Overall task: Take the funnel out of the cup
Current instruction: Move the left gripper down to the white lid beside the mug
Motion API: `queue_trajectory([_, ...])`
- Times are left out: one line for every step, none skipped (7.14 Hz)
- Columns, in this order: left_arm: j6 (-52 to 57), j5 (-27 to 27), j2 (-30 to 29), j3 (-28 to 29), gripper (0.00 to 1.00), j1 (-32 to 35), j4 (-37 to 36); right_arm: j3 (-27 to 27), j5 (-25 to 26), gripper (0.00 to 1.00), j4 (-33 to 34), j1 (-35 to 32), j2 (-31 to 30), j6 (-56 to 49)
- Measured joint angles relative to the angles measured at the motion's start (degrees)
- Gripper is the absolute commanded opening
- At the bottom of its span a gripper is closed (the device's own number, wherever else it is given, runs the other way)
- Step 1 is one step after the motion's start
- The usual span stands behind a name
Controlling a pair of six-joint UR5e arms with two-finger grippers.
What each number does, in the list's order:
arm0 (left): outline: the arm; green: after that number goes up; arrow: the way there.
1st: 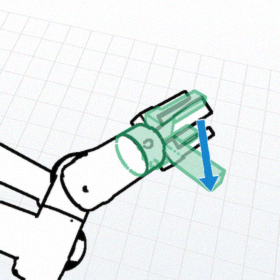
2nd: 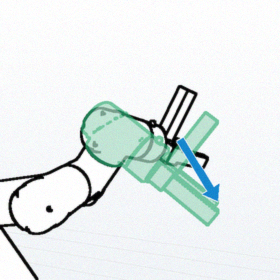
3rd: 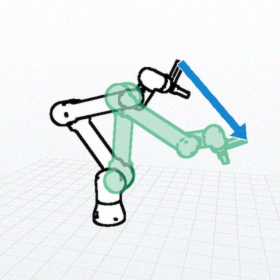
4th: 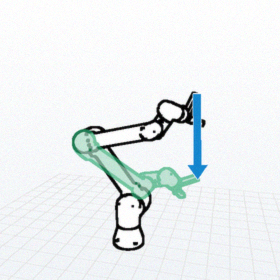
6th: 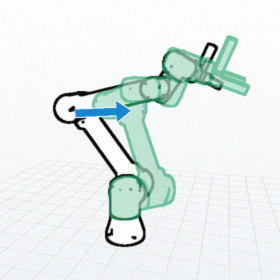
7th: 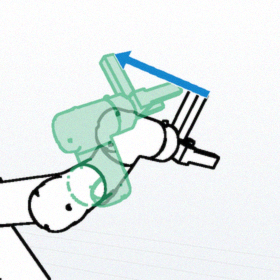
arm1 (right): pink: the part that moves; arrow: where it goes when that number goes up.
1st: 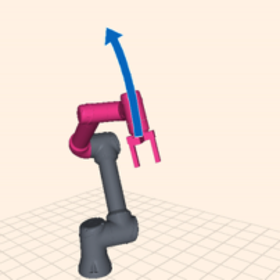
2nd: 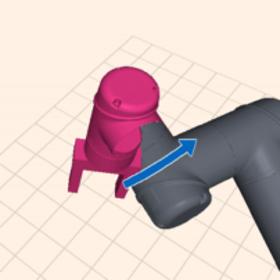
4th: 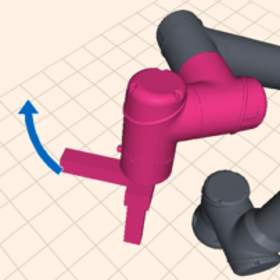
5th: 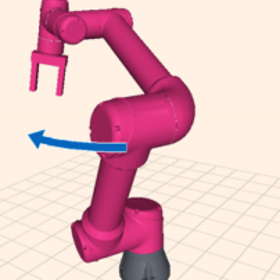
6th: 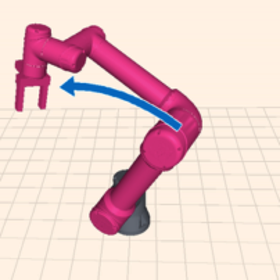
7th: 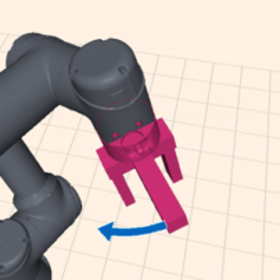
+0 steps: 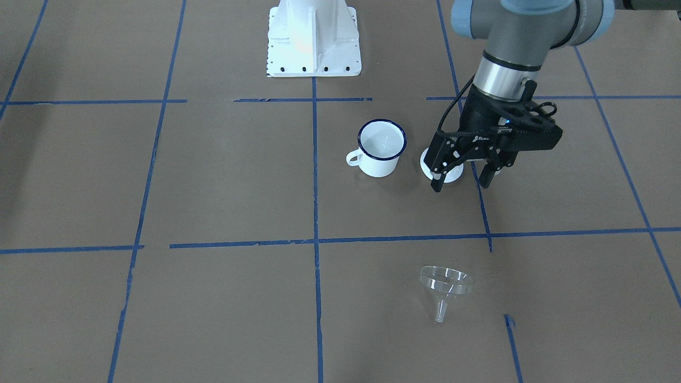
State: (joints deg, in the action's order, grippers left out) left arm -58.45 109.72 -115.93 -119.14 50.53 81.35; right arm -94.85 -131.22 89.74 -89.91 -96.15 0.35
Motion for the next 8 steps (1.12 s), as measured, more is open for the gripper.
queue_trajectory([0.9,1.3,3.7,-2.1,1.00,-0.3,0.5,0.0,0.0,1.00,0.0,0.0,0.0,0.0])
queue_trajectory([1.2,1.9,7.1,-2.6,1.00,-1.1,2.4,0.0,0.0,1.00,0.0,0.0,0.0,0.0])
queue_trajectory([0.8,2.4,9.2,-1.6,1.00,-2.5,4.9,0.0,0.0,1.00,0.0,0.0,0.0,0.0])
queue_trajectory([-0.4,3.0,10.2,1.2,1.00,-4.2,8.9,-0.1,0.0,1.00,0.0,0.0,0.0,0.0])
queue_trajectory([-1.9,3.5,10.8,5.5,1.00,-6.1,15.1,-0.1,0.0,1.00,0.0,0.0,0.0,0.0])
queue_trajectory([-2.7,3.7,11.5,9.2,1.00,-8.0,20.5,-0.1,0.0,1.00,0.0,0.0,0.0,0.0])
queue_trajectory([-3.1,3.7,12.2,11.2,1.00,-9.8,23.2,-0.1,0.0,1.00,0.0,0.0,0.0,0.0])
queue_trajectory([-3.4,3.7,12.6,12.4,1.00,-11.2,24.2,-0.1,0.0,1.00,0.0,0.0,0.0,0.0])
